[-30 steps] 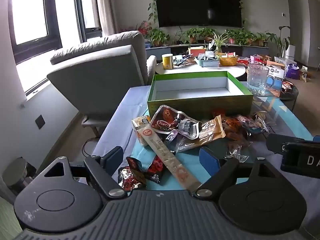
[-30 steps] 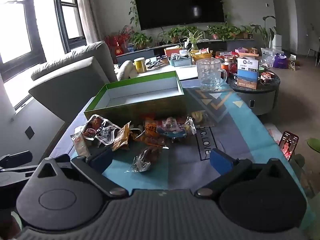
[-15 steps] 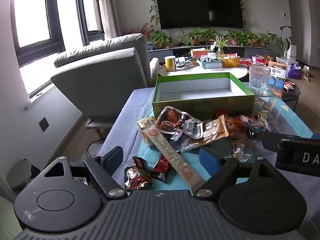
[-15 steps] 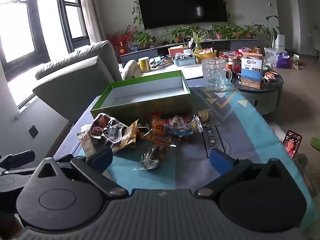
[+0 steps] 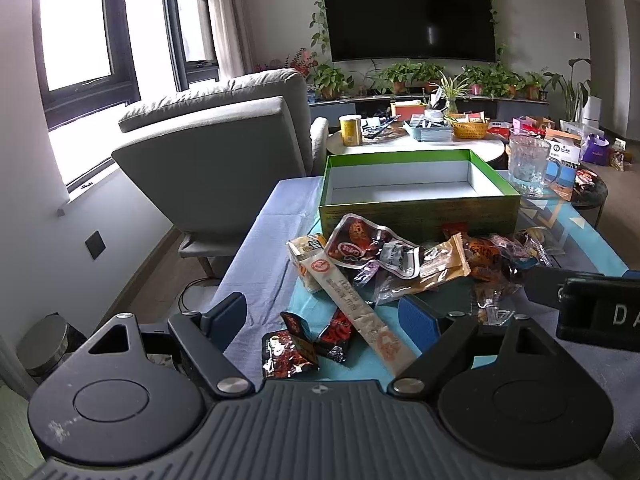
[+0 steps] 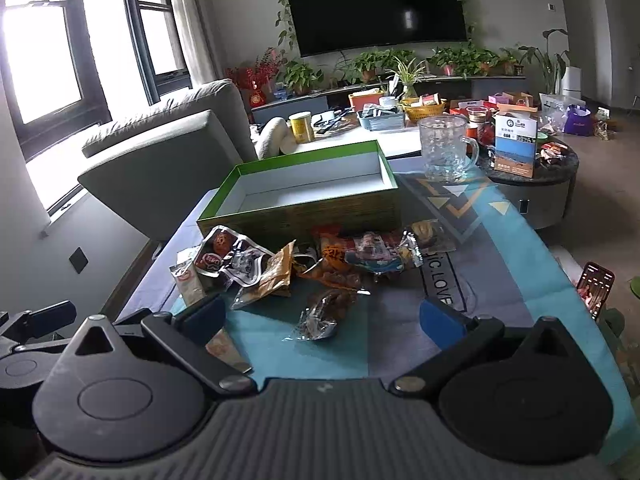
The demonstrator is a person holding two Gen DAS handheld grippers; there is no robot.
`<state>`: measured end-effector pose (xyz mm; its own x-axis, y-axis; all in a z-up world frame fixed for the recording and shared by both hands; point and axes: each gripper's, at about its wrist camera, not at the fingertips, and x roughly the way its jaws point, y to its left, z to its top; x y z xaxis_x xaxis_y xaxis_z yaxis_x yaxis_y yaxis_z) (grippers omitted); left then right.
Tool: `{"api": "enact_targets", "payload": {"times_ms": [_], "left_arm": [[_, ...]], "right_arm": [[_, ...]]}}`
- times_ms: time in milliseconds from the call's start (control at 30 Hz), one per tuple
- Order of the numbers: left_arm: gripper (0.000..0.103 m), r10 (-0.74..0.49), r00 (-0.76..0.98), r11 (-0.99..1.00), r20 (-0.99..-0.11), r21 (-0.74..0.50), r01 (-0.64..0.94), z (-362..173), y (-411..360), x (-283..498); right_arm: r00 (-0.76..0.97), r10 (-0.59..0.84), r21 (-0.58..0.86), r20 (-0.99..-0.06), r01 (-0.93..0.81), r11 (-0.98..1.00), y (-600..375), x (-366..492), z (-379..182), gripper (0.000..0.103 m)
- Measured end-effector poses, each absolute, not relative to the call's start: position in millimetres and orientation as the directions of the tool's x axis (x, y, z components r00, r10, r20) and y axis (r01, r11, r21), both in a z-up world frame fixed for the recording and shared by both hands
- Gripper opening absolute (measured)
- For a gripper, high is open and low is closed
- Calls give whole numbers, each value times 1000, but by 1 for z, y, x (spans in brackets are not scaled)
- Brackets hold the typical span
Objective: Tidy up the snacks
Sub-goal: 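Move the left gripper toward the red-black candy packet on the cloth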
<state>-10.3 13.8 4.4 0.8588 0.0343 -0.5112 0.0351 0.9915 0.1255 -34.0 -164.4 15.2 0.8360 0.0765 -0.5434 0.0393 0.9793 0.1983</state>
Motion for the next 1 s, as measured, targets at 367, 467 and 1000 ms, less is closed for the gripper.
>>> {"api": "enact_targets", "payload": {"times_ms": [367,467,1000], "left_arm": [[83,44,857,992,-513,125,23,3,17,-12],[83,44,856,992,-515,122,23,3,17,-12],[83,17,854,995,-520,95,38,-7,20,-3]], "right_arm": [[844,90,205,-529,24,978,-160,-35,17,102],[848,85,206,-523,29,978,-160,-36,18,102],[831,27,176,-555,86,981,-162,-25,5,102]]}}
